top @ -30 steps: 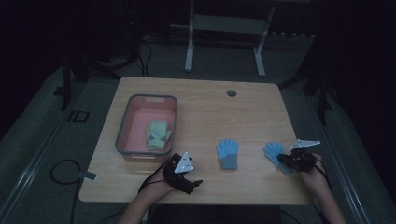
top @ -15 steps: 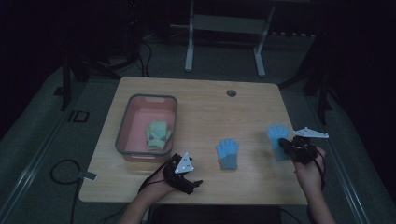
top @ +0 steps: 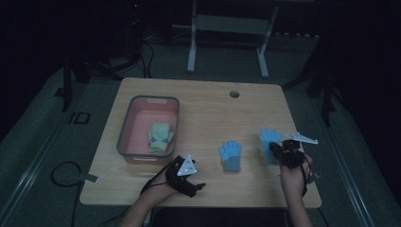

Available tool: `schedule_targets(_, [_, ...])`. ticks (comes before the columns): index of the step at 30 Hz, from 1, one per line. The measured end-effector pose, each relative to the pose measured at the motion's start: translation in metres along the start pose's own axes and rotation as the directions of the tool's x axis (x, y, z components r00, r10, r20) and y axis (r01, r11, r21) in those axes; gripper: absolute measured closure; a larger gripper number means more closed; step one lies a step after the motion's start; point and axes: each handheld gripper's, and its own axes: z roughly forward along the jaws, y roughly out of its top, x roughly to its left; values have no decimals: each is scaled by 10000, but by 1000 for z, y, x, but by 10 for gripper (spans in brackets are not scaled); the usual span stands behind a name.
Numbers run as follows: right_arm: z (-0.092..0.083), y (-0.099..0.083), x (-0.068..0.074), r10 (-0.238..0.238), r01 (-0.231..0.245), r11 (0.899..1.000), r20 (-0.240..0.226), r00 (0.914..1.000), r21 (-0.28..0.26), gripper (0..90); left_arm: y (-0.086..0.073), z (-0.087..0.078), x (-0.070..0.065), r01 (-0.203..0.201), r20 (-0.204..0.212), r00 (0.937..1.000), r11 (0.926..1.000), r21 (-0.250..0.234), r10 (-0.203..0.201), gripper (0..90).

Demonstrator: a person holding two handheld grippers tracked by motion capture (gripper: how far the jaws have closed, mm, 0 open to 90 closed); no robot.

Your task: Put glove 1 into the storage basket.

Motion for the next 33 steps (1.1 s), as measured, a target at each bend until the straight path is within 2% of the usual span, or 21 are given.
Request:
schedule_targets(4, [11,-10,7,18,-16,9996,-53,10000,275,860,0,0,0,-54,-3,10000,10000,4,54,102])
schedule_targets(6, [23,-20,10,-16,9,9977,96,10000,675,859,0,0,0,-49,22,10000,10000,-5,49,102])
schedule_targets(10, [34,-30,8,170,-197,9952,293,9994,956,848,1,-1,-1,-76,117,9999,10000,8,76,102])
schedule_targets(13, [40,-34,7,97,-145,9938,444,9990,1104,826,1,0,-1,-53,135,9999,10000,18,53,102])
schedule_targets(14, [43,-36,5,169,-206,9916,303,9994,1278,794,1,-1,0,-42,121,9999,10000,-9,42,102])
schedule_targets(19, [37,-31,5,122,-151,9926,247,9996,1203,753,0,0,0,-9,89,10000,10000,25,9,102])
schedule_targets(20, [28,-24,4,-91,52,9948,375,9993,1022,733,1,0,0,-23,105,9999,10000,24,23,102])
schedule_targets(21, [26,-21,3,-93,62,9950,312,9995,993,726,1,0,0,-45,103,9999,10000,5,45,102])
schedule_targets(23, [23,-17,2,-429,413,9950,155,9990,907,717,0,0,-1,-47,142,9999,10000,75,46,102])
schedule_targets(25, [23,-13,0,-880,891,9913,-164,9960,971,708,0,1,-1,-26,207,9998,9999,117,24,102])
schedule_targets(26, [24,-11,-2,-1111,1132,9865,-248,9935,1181,708,0,1,-1,-36,206,9998,9999,124,34,102])
schedule_targets(28, [25,-9,-7,-1245,1303,9821,-504,9909,1362,698,0,2,-2,-18,210,9998,10000,72,16,102])
schedule_targets(30, [26,-8,-11,-1487,1601,9782,-922,9846,1325,676,0,2,-2,-45,184,9998,9999,113,43,102])
schedule_targets(31, [26,-7,-14,-1602,1754,9757,-1185,9799,1313,674,0,2,-2,-45,184,9998,9999,113,43,102])
schedule_targets(33, [29,-7,-20,-2248,2472,9624,-1810,9574,1126,653,1,1,-1,-12,86,10000,10000,-61,13,102])
